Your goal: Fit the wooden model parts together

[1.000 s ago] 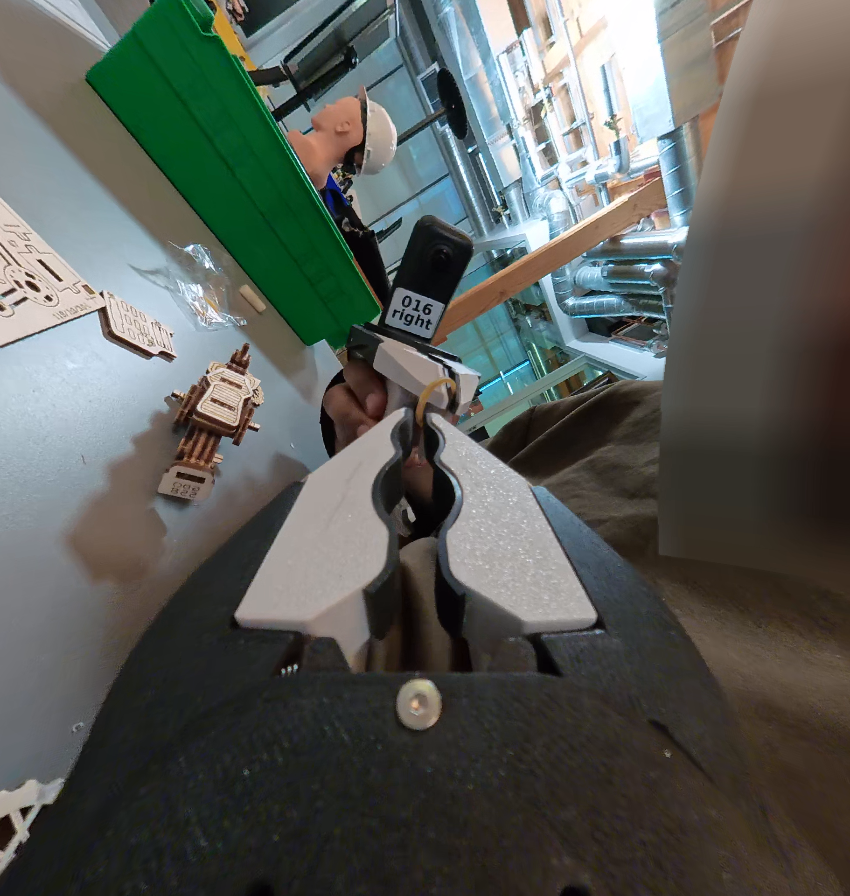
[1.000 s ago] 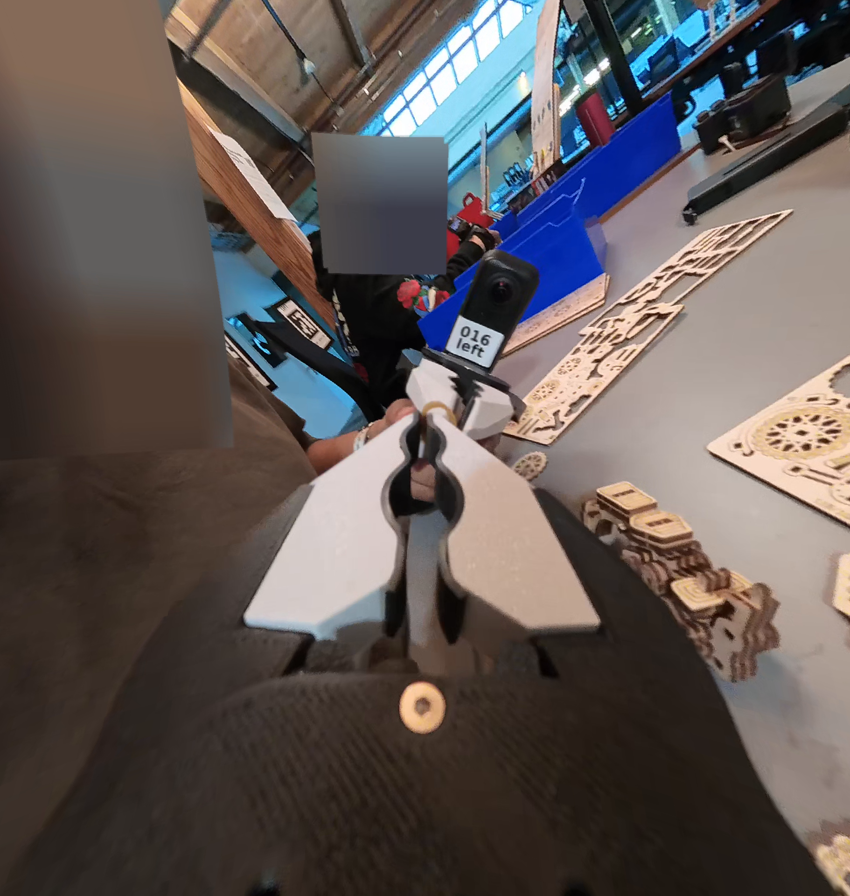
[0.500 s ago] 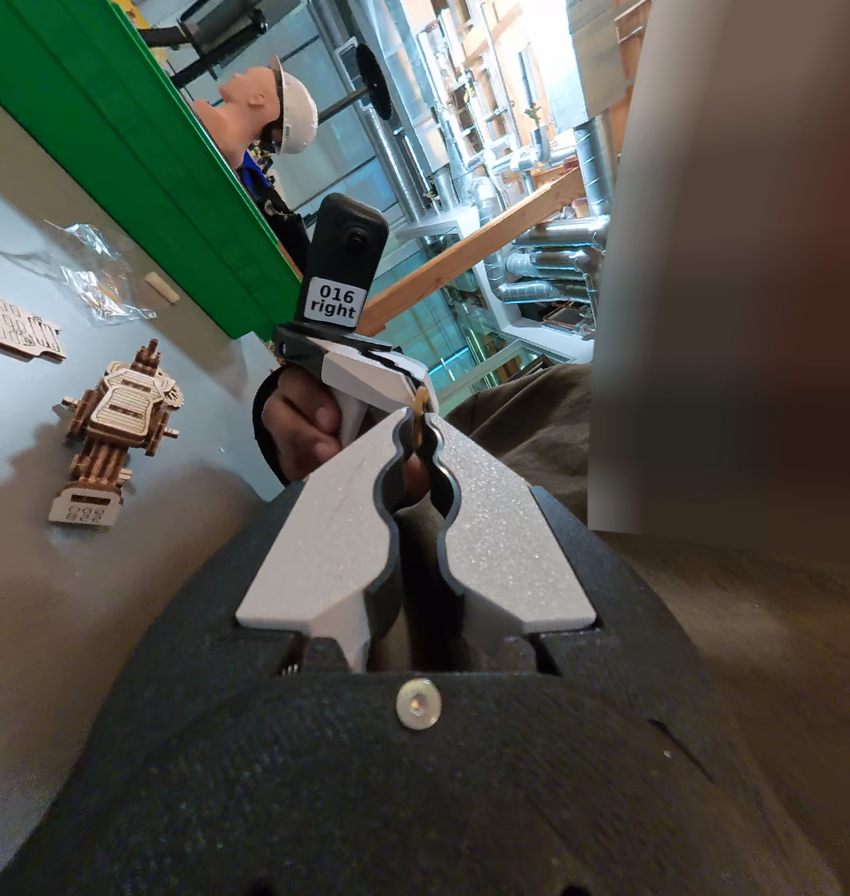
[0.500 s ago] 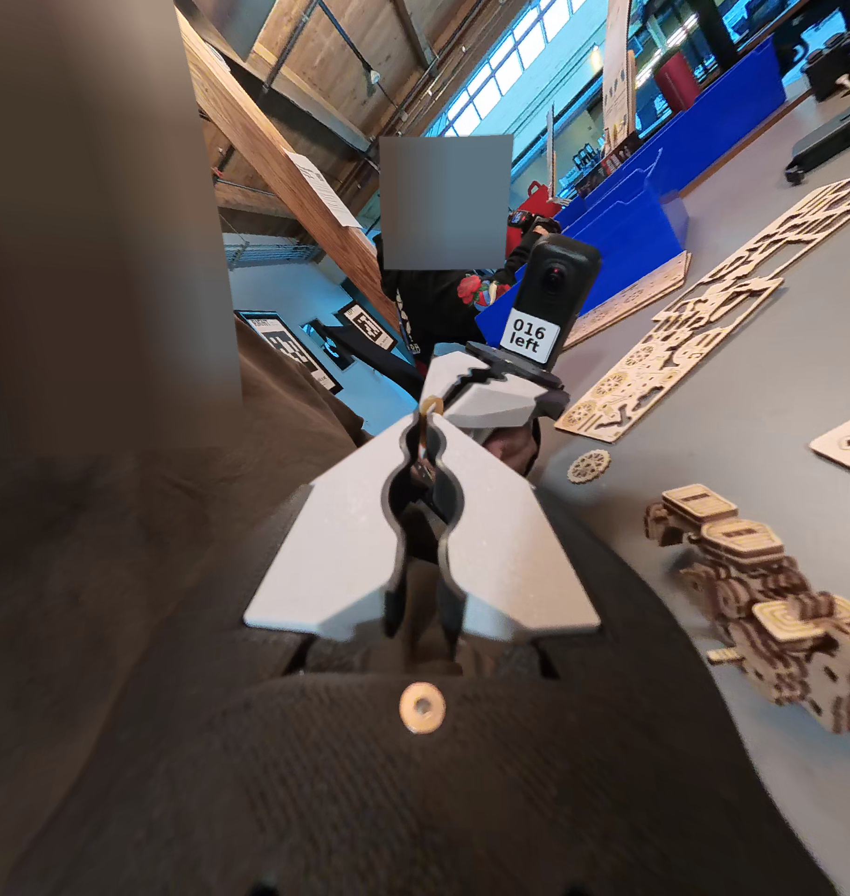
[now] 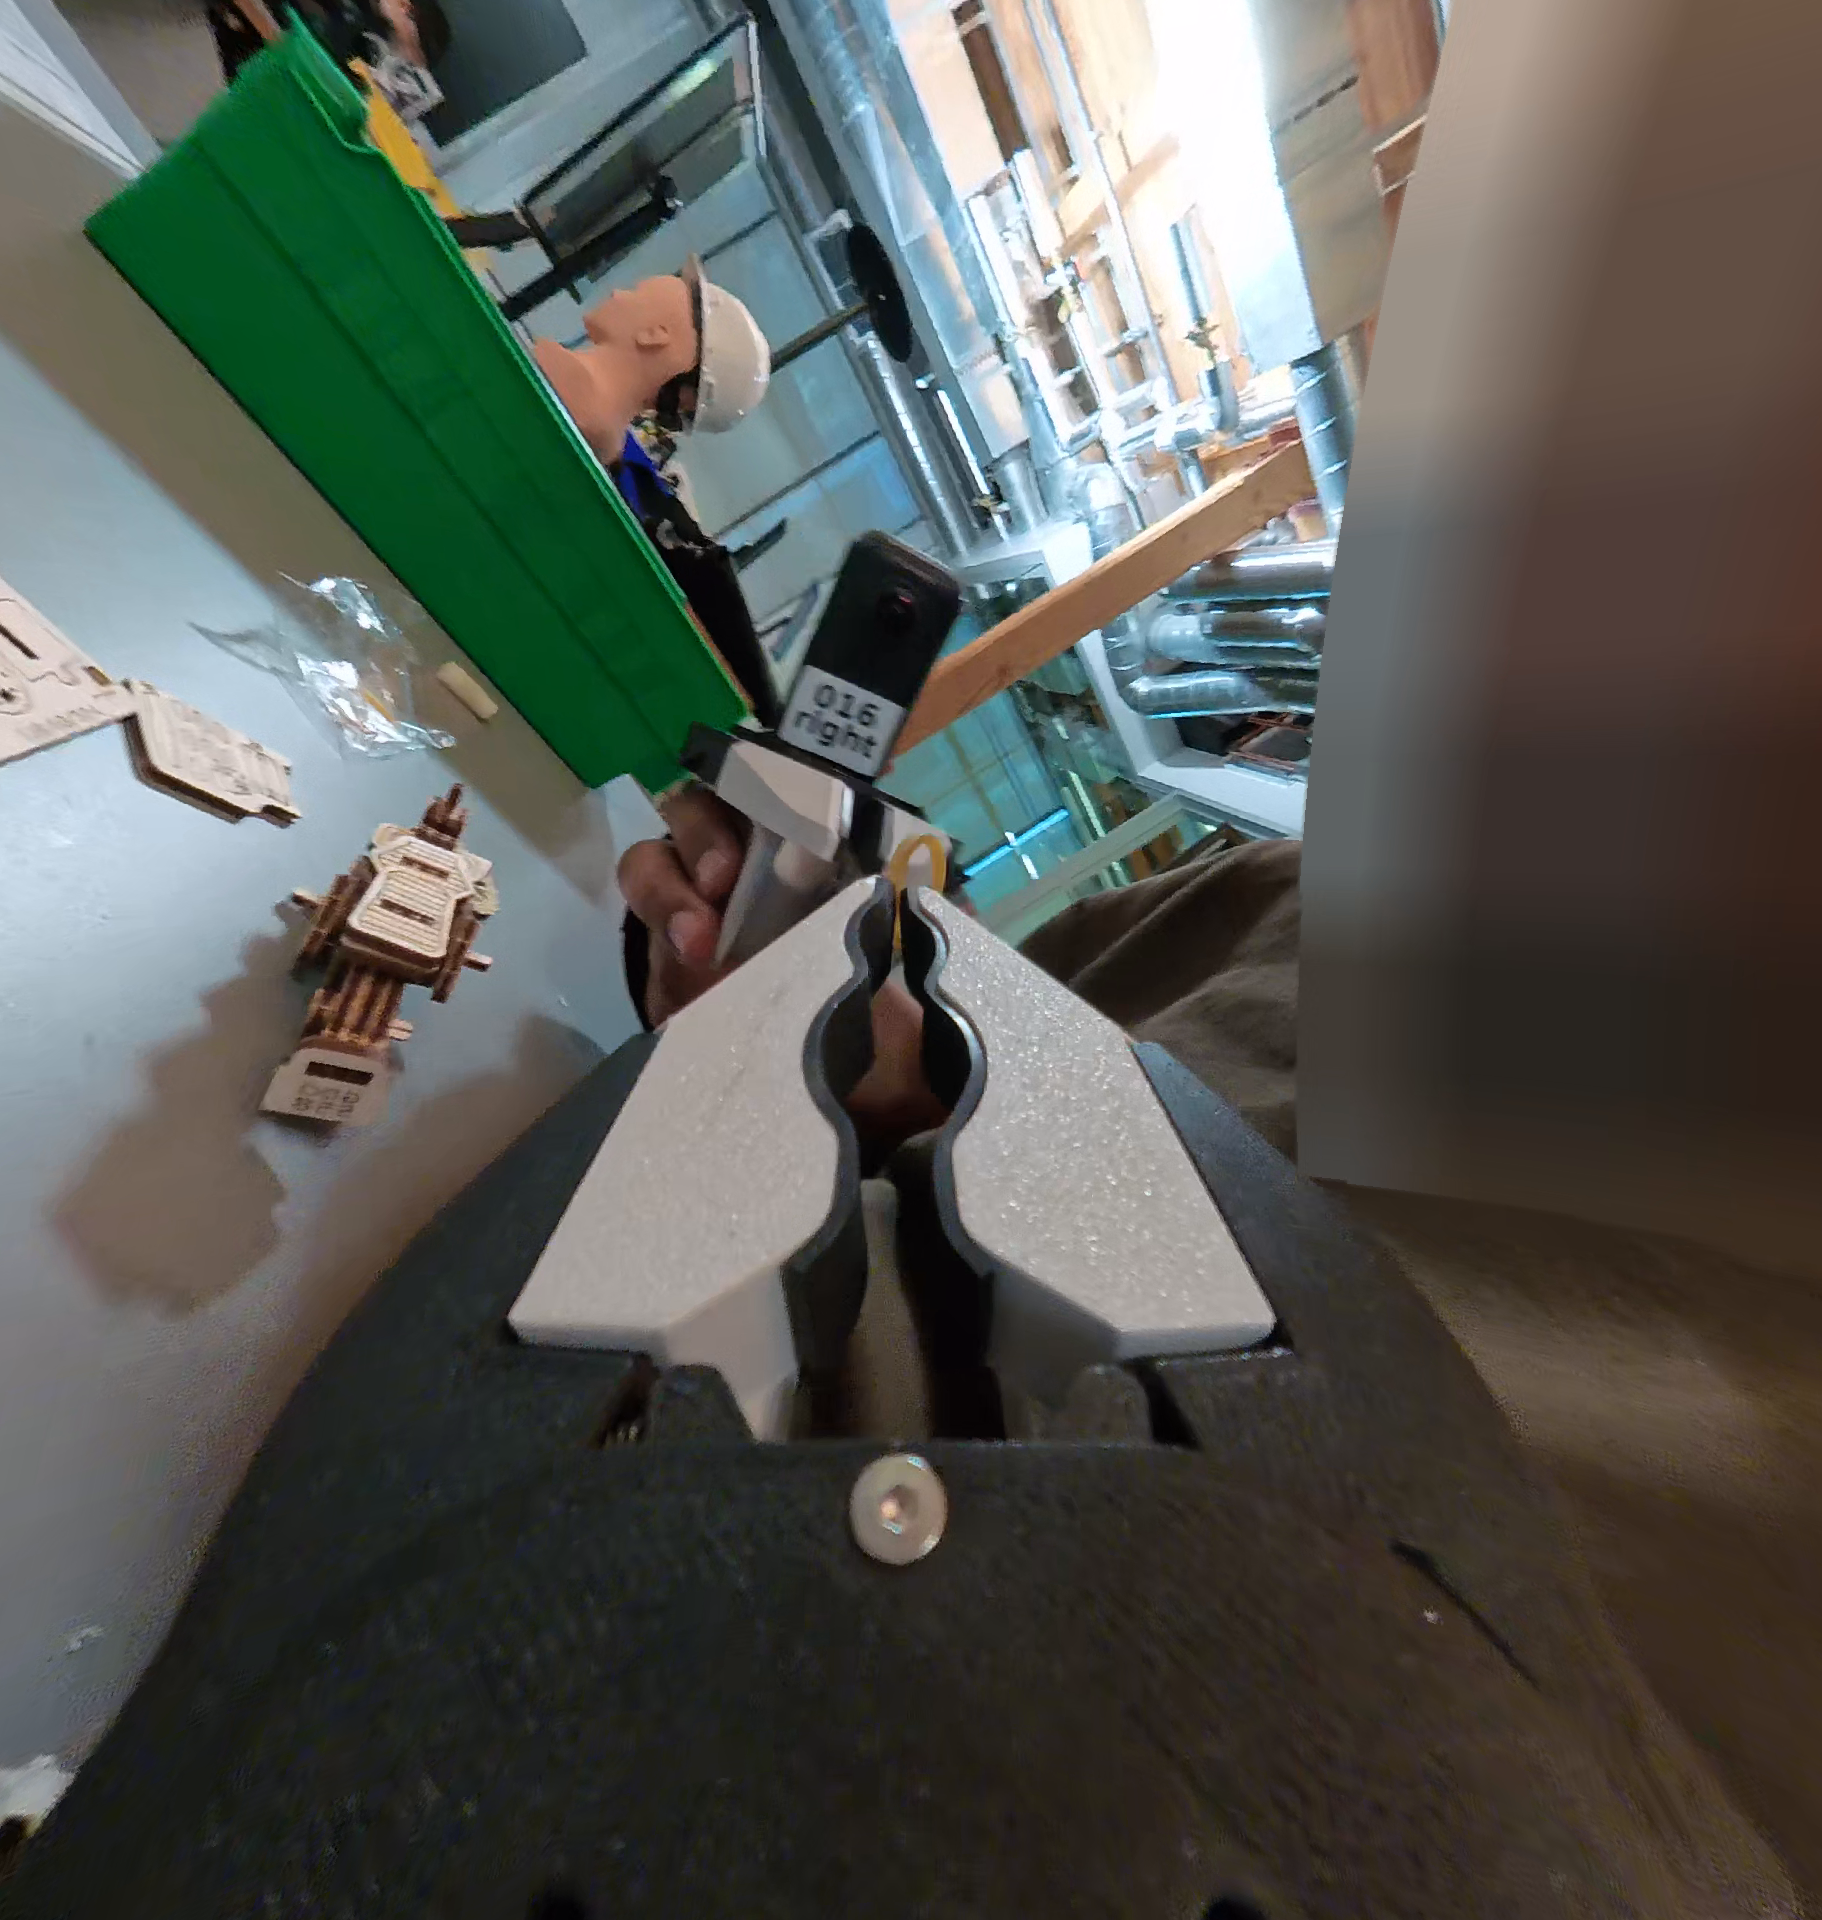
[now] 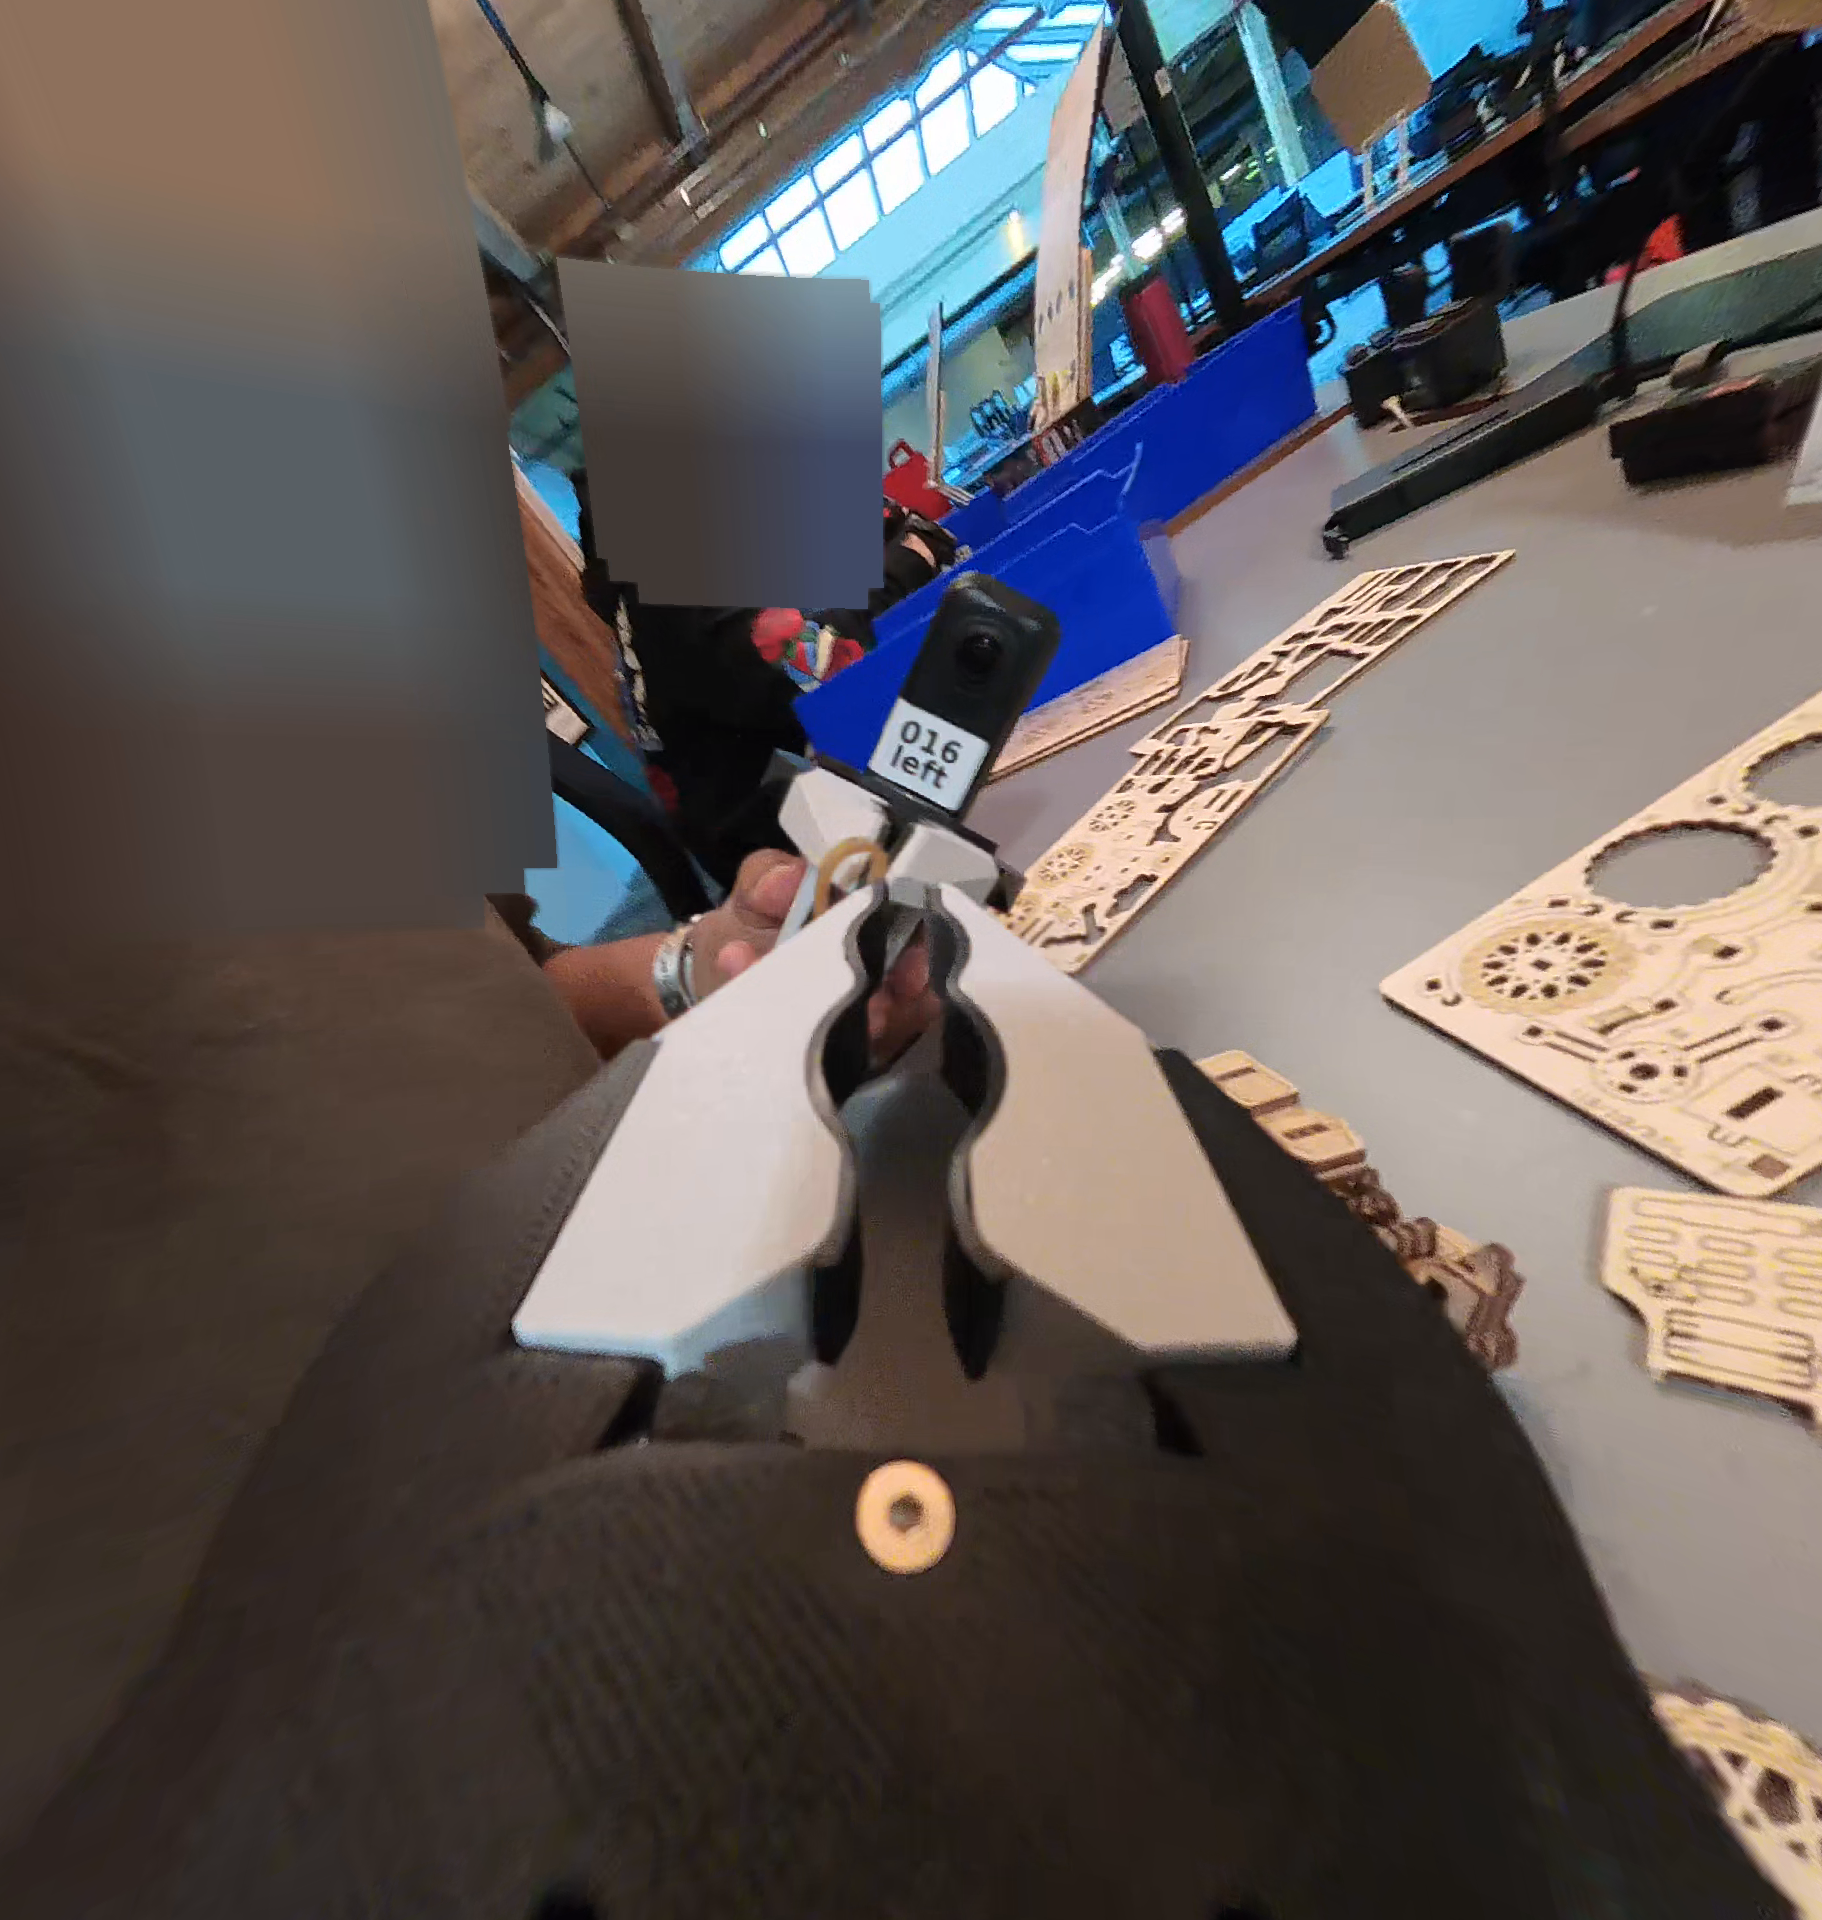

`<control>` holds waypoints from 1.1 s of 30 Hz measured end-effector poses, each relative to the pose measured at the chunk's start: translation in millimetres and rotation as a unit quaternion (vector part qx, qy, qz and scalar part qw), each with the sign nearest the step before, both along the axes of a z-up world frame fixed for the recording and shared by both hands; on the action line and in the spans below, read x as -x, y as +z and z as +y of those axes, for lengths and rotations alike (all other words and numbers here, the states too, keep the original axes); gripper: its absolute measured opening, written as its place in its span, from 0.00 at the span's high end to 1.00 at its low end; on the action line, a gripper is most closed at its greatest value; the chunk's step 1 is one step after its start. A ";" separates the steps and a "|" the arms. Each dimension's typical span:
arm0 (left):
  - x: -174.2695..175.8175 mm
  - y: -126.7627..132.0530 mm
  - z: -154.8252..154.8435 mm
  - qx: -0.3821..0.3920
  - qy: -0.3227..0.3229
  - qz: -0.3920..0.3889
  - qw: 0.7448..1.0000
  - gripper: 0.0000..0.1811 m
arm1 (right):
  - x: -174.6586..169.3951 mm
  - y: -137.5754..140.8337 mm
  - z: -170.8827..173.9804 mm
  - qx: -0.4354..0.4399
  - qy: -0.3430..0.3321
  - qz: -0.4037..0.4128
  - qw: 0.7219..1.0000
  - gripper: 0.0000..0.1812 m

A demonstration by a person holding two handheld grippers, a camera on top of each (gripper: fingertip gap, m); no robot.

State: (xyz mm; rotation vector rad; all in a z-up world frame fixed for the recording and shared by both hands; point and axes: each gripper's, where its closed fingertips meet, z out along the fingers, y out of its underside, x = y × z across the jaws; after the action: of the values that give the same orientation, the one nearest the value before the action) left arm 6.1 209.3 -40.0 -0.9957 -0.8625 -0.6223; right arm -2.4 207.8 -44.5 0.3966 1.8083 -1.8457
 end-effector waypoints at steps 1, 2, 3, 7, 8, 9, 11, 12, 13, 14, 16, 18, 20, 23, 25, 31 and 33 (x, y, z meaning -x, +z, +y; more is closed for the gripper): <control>2.5 -1.8 -0.3 0.012 0.013 0.002 1.000 1.00 | -2.2 -1.1 -1.6 -0.005 -0.003 0.015 1.000 0.97; 5.3 -5.3 -0.5 0.031 0.028 0.005 0.999 1.00 | -3.9 -1.5 -3.1 -0.008 -0.006 0.022 1.000 0.97; 7.6 -10.4 0.1 0.062 0.043 0.014 0.997 1.00 | -5.1 -1.9 -4.4 -0.009 -0.006 0.023 1.000 0.97; 5.7 -17.9 6.6 0.157 0.069 0.078 0.982 1.00 | -3.4 -2.8 -6.9 -0.007 -0.010 -0.004 1.000 0.96; 5.4 -16.5 7.3 0.157 0.073 0.082 0.981 1.00 | -2.8 -3.0 -7.0 -0.007 -0.013 -0.003 1.000 0.98; 5.3 -15.2 7.5 0.150 0.073 0.079 0.983 1.00 | -2.0 -2.9 -6.9 -0.007 -0.018 0.003 1.000 0.99; 7.0 -13.3 5.6 0.125 0.074 0.061 0.988 1.00 | -0.6 -1.3 -5.5 -0.006 -0.026 0.020 0.999 1.00; 8.5 -12.9 3.7 0.119 0.077 0.055 0.988 1.00 | -0.4 -1.0 -4.6 -0.006 -0.027 0.024 0.999 1.00; 9.3 -12.8 2.4 0.119 0.081 0.056 0.988 1.00 | -0.4 -1.4 -4.1 -0.007 -0.026 0.024 0.999 0.99; 9.8 -12.8 1.7 0.124 0.083 0.060 0.987 1.00 | -1.2 -1.7 -4.2 -0.007 -0.022 0.021 1.000 0.97; 9.3 -14.0 1.9 0.137 0.087 0.069 0.984 1.00 | -3.3 -3.8 -6.0 -0.011 -0.014 0.011 1.000 0.93; 9.7 -14.1 1.1 0.141 0.091 0.073 0.983 1.00 | -2.7 -4.5 -6.6 -0.011 -0.017 0.008 1.000 0.94; 9.2 -13.7 1.4 0.136 0.087 0.070 0.984 1.00 | -2.1 -5.6 -6.5 -0.015 -0.019 0.012 1.000 1.00; 9.7 -12.8 0.3 0.132 0.090 0.069 0.985 1.00 | -4.5 -3.8 -6.8 -0.010 -0.015 0.019 1.000 1.00; 16.1 -23.4 -2.8 0.165 0.111 0.056 0.979 1.00 | -18.8 5.2 -7.9 0.016 0.021 0.029 0.999 1.00; 17.2 -27.4 -1.7 0.189 0.114 0.064 0.973 1.00 | -73.4 5.7 -23.9 0.016 0.093 0.124 0.988 1.00; 14.6 -19.4 -3.2 0.149 0.103 0.059 0.982 1.00 | -67.3 7.8 -21.5 0.020 0.085 0.114 0.990 1.00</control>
State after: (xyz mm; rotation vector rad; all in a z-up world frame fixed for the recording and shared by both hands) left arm -8.5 206.1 -59.4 -1.1811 -0.9561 -0.2576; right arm 65.0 186.3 -36.7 0.0160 1.8847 -1.8652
